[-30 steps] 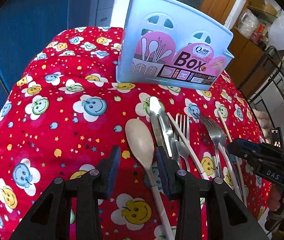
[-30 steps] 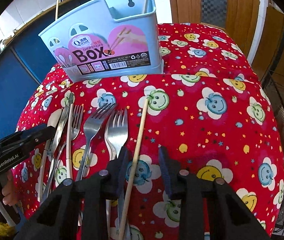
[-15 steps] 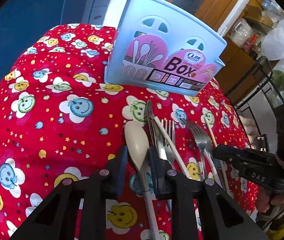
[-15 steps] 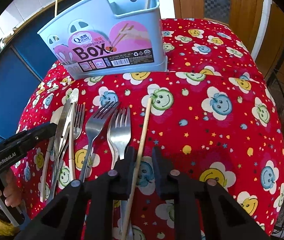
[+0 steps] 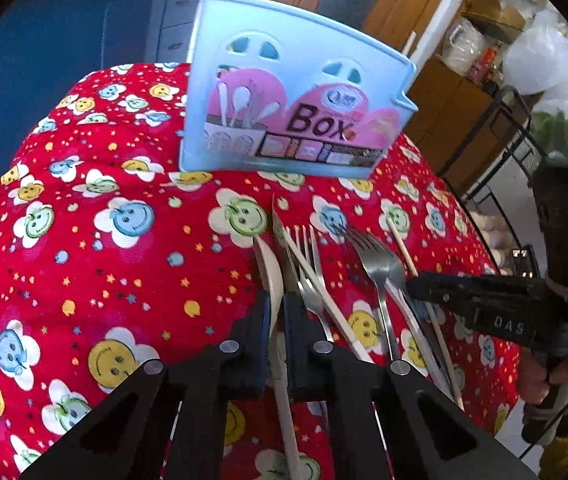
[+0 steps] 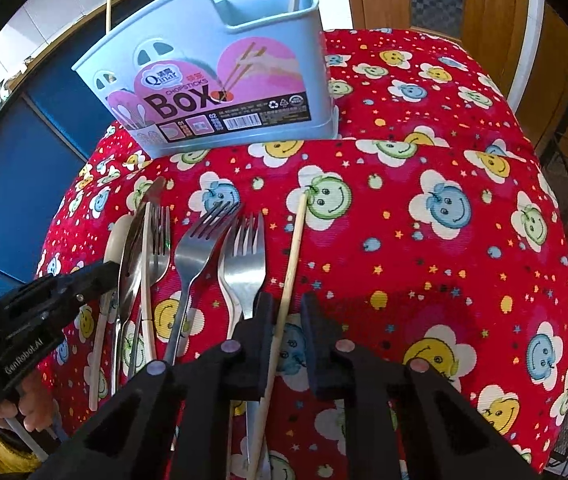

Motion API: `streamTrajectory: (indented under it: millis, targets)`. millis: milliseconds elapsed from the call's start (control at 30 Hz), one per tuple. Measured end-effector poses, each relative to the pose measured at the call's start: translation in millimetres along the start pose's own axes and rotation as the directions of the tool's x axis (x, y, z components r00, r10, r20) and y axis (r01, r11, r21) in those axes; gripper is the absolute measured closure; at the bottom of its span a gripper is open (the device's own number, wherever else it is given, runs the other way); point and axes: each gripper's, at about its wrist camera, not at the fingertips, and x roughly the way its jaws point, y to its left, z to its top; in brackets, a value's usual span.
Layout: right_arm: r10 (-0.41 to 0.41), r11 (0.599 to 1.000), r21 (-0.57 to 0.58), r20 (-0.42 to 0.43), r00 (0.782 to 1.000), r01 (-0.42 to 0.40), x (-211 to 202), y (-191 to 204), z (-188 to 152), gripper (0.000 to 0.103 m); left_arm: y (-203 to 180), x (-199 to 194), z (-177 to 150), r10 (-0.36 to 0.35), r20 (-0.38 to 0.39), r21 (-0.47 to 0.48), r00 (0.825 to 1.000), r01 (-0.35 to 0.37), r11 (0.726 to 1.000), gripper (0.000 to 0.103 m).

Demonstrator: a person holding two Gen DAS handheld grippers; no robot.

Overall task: Organize utensils
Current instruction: 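Lower the left tool onto the metal knife and close its fingers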

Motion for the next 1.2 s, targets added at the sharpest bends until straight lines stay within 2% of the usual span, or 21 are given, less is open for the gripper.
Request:
streamTrajectory:
  millis: [100, 267, 533, 1200]
  targets:
    - [0.000, 1.000, -0.005, -0.003, 1.000, 0.000, 0, 1, -1, 0.087, -2, 2, -2, 0.016, 0.002, 0.020, 1.000, -0.016, 1.000, 0.097]
    - [-0.007, 1.000, -0.018, -0.019, 1.000, 0.007, 1, 1, 0, 0.088, 3, 7, 3, 0.009, -0.005, -0.007, 1.000, -0.009, 1.000, 0.097]
    - [-0.062, 0.996, -0.061, -0.040, 0.997, 0.060, 6, 11, 5, 0.095, 2, 8, 4, 0.018, -0.005, -0.006, 1.000, -0.018, 1.000, 0.097]
    - [-0.103, 0.993, -0.051, 0.008, 0.995, 0.104, 4, 15, 0, 0.095, 3, 7, 4, 0.020, 0.000, -0.007, 1.000, -0.020, 1.000, 0.097]
